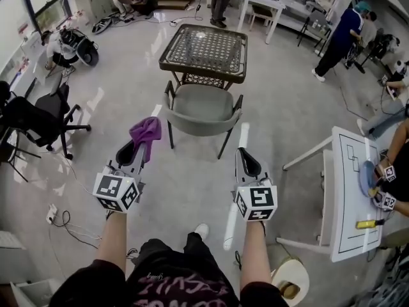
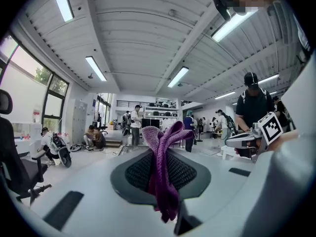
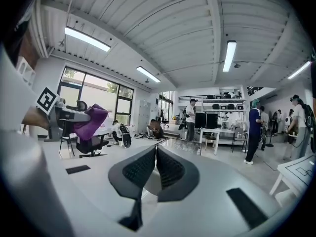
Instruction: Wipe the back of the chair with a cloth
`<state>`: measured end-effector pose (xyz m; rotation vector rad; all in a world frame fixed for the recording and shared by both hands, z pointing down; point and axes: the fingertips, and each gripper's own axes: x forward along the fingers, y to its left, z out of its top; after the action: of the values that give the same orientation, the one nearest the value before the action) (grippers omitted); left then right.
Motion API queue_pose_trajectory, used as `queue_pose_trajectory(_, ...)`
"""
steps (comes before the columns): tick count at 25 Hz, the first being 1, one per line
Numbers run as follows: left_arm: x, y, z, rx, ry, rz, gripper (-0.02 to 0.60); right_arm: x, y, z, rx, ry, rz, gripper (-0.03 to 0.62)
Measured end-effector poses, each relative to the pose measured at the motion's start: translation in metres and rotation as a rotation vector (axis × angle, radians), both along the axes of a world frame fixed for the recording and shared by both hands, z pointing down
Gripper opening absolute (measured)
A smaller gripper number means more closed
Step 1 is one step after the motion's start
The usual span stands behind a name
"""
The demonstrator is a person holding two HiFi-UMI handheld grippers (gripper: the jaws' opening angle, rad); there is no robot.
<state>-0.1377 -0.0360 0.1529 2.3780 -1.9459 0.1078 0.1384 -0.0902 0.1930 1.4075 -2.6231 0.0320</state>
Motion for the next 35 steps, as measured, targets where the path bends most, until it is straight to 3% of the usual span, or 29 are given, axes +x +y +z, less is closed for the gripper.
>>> queue_pose_trajectory(8,-0.017,-0.036,0.016,-0.014,0.014,-0.017,0.078,-0.014,-0.037,0.011,-0.018,-0.020,-0.010,0.028)
queue_pose_trajectory(17,-0.061,-0.080,0.044,0.000,0.024,0.053,0.078,-0.061,-0.061,0.036,-0.020,0.014,0.047,0.028)
queue_pose_trajectory(24,-0.070,-0.109,0.068,-0.003,0.034,0.083,0.078,-0.089,-0.083,0.048,0.000,0.012,0.038,0.028)
queue_pose_trajectory(35,-0.082,-0.140,0.156,-0.011,0.055,0.036,0.078,-0.098,-0.111,0.142,-0.021,-0.013,0.036,0.028)
